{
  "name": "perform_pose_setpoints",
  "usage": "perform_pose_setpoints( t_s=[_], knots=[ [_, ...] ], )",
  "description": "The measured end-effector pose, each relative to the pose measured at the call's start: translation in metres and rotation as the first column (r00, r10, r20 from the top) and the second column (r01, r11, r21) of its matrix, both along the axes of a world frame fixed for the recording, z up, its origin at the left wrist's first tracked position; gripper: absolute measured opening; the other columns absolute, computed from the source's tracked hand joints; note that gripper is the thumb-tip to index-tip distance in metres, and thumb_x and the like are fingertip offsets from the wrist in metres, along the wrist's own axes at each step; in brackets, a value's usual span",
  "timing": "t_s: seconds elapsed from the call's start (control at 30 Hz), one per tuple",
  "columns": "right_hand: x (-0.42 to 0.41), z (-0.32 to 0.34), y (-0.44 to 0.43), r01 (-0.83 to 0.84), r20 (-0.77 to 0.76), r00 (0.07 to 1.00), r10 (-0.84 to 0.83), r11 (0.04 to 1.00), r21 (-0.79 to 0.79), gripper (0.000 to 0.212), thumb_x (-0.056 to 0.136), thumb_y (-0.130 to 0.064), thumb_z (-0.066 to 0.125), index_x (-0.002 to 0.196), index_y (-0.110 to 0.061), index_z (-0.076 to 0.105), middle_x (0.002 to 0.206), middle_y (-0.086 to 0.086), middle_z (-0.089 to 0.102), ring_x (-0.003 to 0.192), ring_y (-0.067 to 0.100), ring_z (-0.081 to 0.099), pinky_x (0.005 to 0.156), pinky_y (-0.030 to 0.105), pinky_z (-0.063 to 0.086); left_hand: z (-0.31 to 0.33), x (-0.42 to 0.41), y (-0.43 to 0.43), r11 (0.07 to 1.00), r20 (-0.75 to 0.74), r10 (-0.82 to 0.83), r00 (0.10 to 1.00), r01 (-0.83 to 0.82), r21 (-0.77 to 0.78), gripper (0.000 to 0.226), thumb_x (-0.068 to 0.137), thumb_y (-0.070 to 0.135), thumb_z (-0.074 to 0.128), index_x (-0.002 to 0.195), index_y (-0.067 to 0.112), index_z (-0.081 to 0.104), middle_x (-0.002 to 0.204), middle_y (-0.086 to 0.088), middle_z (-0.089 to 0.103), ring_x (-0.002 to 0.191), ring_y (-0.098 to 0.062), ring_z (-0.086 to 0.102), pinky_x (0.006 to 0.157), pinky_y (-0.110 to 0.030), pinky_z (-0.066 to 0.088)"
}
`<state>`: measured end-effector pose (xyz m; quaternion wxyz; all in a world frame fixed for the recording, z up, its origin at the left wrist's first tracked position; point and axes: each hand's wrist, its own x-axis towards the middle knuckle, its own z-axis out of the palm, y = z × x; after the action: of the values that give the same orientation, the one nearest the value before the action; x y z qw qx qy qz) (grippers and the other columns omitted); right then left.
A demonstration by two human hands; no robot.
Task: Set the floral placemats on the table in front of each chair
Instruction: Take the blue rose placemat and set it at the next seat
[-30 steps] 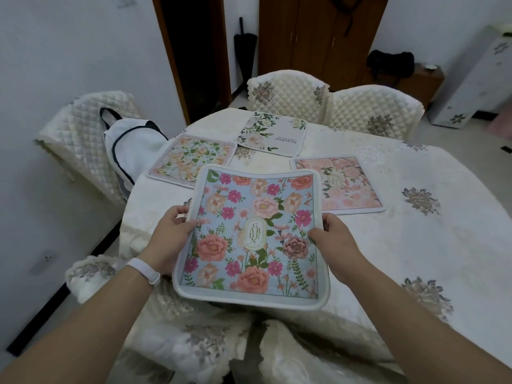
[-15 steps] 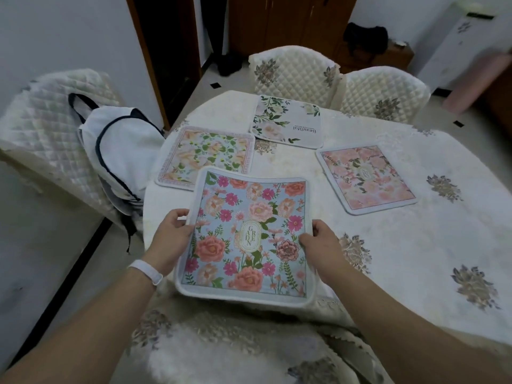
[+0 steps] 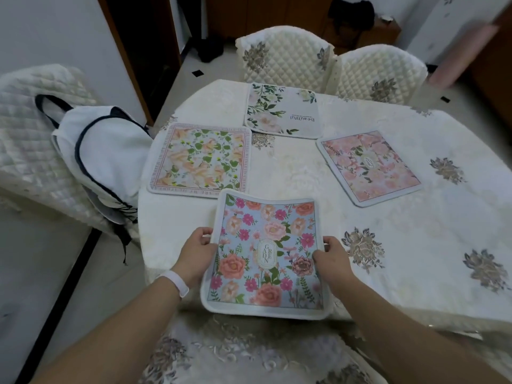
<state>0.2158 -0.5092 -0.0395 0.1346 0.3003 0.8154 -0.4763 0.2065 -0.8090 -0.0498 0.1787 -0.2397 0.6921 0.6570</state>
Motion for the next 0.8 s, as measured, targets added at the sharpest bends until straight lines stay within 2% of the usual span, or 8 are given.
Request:
perform_pose_setpoints(
  t_s=[0.1,0.23,0.37,0.5,0.6,0.7,0.8],
  knots=[
    [0.003,-0.008,0.009,0.012,0.012,1.0,-0.013,1.0,0.027,0.019,0.089,-0.014,0.054,0.103,-0.027,0.053,0.09,0.003,0.069,0.071,0.021,0.073,0.054,0.034,0.059,-0.005,-0.002,0.008,1.0,0.012,-0.004,1.0,0.004,-0.012,0.017,0.091,0.015,0.065,0.103,0.021,0.055,0.101,-0.004,0.071,0.072,-0.016,0.074,0.055,-0.031,0.059],
    [0.003,-0.015,0.028,0.024,-0.005,1.0,-0.024,0.999,0.042,0.017,0.089,-0.011,0.054,0.1,-0.024,0.054,0.089,0.004,0.07,0.074,0.024,0.072,0.064,0.046,0.063,-0.011,-0.005,0.025,1.0,0.034,-0.005,0.999,0.004,0.019,0.016,0.091,0.013,0.063,0.105,0.019,0.056,0.099,-0.004,0.072,0.074,-0.018,0.075,0.057,-0.034,0.06],
    [0.001,-0.019,0.049,0.053,-0.01,0.999,-0.052,0.996,0.067,0.021,0.091,-0.009,0.053,0.106,-0.024,0.053,0.092,0.005,0.069,0.073,0.023,0.071,0.053,0.038,0.06,-0.014,-0.011,0.047,0.999,0.038,-0.013,0.999,0.012,0.036,0.016,0.092,0.009,0.061,0.104,0.018,0.056,0.1,-0.005,0.072,0.076,-0.018,0.074,0.057,-0.032,0.059],
    [-0.001,-0.028,0.069,0.061,0.009,0.998,-0.061,0.997,0.041,0.022,0.09,-0.008,0.052,0.107,-0.023,0.053,0.091,0.004,0.069,0.079,0.029,0.071,0.067,0.052,0.062,-0.015,-0.017,0.066,1.0,0.047,-0.024,0.999,0.024,0.002,0.017,0.092,0.007,0.062,0.104,0.017,0.058,0.1,-0.006,0.072,0.075,-0.019,0.075,0.056,-0.032,0.059],
    [-0.003,-0.033,0.081,0.057,0.009,0.998,-0.057,0.998,0.021,0.022,0.091,-0.007,0.052,0.106,-0.023,0.054,0.092,0.002,0.069,0.077,0.025,0.071,0.059,0.044,0.062,-0.017,-0.022,0.078,0.999,0.049,-0.013,0.999,0.015,-0.046,0.019,0.091,0.005,0.063,0.105,0.016,0.057,0.1,-0.005,0.071,0.077,-0.021,0.074,0.056,-0.031,0.059],
    [-0.008,-0.034,0.087,0.045,-0.012,0.999,-0.045,0.999,0.006,0.02,0.091,-0.008,0.053,0.098,-0.027,0.054,0.09,0.0,0.07,0.071,0.016,0.07,0.046,0.029,0.054,-0.021,-0.027,0.083,0.993,0.032,-0.03,0.999,0.033,-0.117,0.02,0.09,0.002,0.06,0.104,0.017,0.058,0.101,-0.003,0.072,0.088,-0.023,0.071,0.068,-0.038,0.06],
    [-0.014,-0.037,0.095,0.024,-0.008,1.0,-0.025,1.0,-0.009,0.021,0.089,-0.006,0.054,0.092,-0.027,0.055,0.086,-0.001,0.071,0.068,0.016,0.071,0.048,0.03,0.057,-0.025,-0.032,0.086,0.978,0.05,-0.045,0.998,0.054,-0.201,0.02,0.091,0.003,0.057,0.105,0.018,0.057,0.098,0.003,0.071,0.086,-0.02,0.07,0.074,-0.043,0.059]
  ],
)
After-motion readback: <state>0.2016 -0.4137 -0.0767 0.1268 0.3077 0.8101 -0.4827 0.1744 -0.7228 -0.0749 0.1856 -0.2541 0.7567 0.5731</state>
